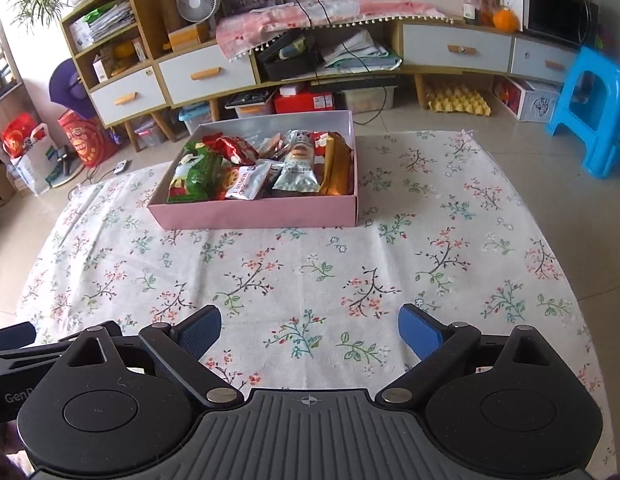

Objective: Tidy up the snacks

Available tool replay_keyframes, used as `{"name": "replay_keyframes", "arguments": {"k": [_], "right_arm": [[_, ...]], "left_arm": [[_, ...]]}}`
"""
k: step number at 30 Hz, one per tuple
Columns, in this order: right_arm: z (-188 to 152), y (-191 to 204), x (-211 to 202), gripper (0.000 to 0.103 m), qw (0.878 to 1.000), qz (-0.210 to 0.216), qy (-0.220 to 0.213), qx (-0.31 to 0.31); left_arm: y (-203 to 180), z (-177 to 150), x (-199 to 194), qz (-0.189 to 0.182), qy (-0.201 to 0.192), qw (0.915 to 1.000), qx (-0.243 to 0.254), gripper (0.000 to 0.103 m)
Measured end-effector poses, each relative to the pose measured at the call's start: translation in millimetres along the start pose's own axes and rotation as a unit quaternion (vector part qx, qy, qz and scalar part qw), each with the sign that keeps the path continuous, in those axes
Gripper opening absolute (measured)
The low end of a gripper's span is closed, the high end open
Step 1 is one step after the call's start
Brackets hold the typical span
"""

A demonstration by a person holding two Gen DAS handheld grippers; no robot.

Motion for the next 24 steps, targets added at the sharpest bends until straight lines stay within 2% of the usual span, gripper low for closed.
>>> {"name": "replay_keyframes", "arguments": {"k": [24], "right_arm": [[-3.7,-5.1,5.9,0.097,1.000,-0.002,0.017,0.009]], "left_arm": [[-3.3,-2.1,-0.2,-0.001,0.005,0.9999,0.012,0.103]]}}
Point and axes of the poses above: each gripper's, at about its wrist camera, not at the fingertips, and x roughly the way its jaws point, y to its left, z to its top, the point moved 2 cm from there along x, roughly the way its jaws point, and after that the axes turned 7 degrees about -x, right-handed, at the moved point
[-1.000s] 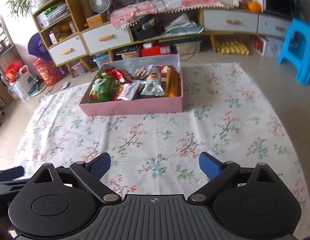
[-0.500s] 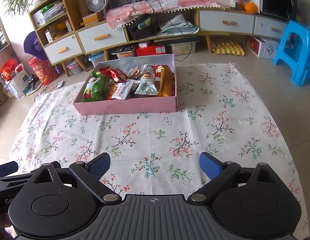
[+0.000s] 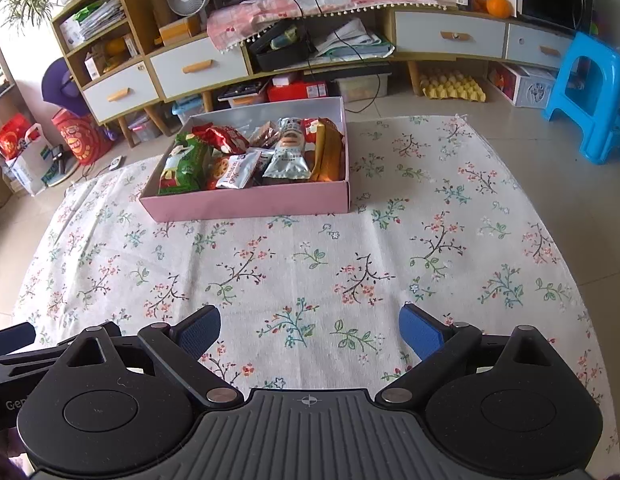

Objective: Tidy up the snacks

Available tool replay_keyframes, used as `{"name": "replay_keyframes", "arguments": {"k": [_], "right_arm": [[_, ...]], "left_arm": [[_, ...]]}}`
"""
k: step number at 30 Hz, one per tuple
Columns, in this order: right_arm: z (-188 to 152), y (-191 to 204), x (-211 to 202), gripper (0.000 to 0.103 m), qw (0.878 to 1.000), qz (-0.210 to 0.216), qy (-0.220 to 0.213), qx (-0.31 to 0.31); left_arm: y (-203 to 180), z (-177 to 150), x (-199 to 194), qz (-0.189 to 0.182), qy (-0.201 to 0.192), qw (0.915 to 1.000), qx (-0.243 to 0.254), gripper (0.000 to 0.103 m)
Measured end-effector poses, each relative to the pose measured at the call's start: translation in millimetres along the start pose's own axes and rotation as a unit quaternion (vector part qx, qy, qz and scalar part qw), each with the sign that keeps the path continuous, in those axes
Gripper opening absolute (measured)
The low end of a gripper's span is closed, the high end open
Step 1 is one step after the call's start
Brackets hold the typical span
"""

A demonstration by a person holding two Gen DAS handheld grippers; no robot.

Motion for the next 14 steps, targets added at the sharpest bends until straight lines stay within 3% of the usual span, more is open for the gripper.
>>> {"name": "replay_keyframes", "arguments": {"k": [14], "right_arm": [[-2.1,-0.8,4.0,0.098,1.000,-0.011,0.004,-0.009]], "left_arm": [[-0.4,-2.7,8.4,-0.004,0.020,0.9998,0.004,0.103]]}}
Point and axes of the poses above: each gripper's, at about its wrist camera, not at the fingertips, and x roughly the way its jaws point, y to its left, z to its top, the point moved 2 cm from there along x, roughly the way its jaws point, and after that the axes turned 7 degrees about -x, right-handed, at the moved point
